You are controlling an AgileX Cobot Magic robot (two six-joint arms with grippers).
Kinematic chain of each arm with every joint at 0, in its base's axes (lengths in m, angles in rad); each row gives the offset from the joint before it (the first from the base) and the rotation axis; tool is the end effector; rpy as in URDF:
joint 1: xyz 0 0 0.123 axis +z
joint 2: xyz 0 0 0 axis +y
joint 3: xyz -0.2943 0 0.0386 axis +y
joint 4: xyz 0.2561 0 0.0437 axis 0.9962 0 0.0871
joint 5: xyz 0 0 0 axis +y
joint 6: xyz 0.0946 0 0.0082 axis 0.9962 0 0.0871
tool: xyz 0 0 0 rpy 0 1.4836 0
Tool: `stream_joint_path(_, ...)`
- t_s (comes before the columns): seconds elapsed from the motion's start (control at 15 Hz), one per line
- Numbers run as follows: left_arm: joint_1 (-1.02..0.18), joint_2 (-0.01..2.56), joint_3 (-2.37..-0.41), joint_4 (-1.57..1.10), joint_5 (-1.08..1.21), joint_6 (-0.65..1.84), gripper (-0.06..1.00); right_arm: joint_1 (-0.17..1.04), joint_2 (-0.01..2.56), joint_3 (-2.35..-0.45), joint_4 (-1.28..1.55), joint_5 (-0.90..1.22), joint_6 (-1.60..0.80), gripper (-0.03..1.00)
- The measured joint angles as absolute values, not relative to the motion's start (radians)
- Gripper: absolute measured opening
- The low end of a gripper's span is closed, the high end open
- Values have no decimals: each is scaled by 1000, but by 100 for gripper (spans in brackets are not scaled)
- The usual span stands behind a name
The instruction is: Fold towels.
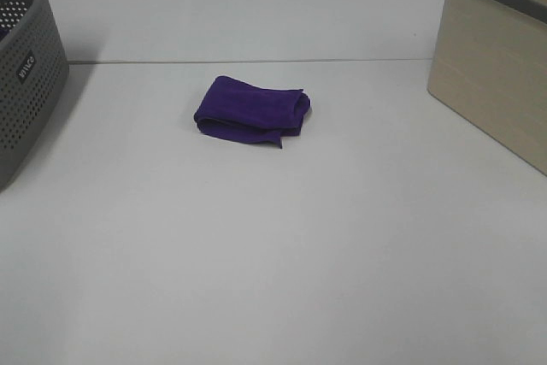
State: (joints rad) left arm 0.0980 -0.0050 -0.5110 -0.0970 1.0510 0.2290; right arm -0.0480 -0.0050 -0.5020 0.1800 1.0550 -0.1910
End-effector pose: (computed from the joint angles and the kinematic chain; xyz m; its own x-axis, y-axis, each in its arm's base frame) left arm -0.0071 -0.0087 0.2836 -0.4261 0.1381 -0.8941 0.0555 0.9904 0.1265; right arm -0.0068 0.0151 0.2815 -0.4263 -0.0797 -0.9011 -0.1363 0.9904 -0.0231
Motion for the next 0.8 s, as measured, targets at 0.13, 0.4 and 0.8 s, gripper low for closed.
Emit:
stream_joint_path(0.13,98,-5,-511,-103,1051,229,91,-48,-5,-502,176,1055,-188,74)
stream_joint_path(0.4,98,-5,-511,-112,1051,226,91,-48,-5,-502,174,1055,-188,74)
stream_joint_path(0.8,98,-5,-511,-124,1051,213,91,-48,-5,-502,174,1055,-188,74)
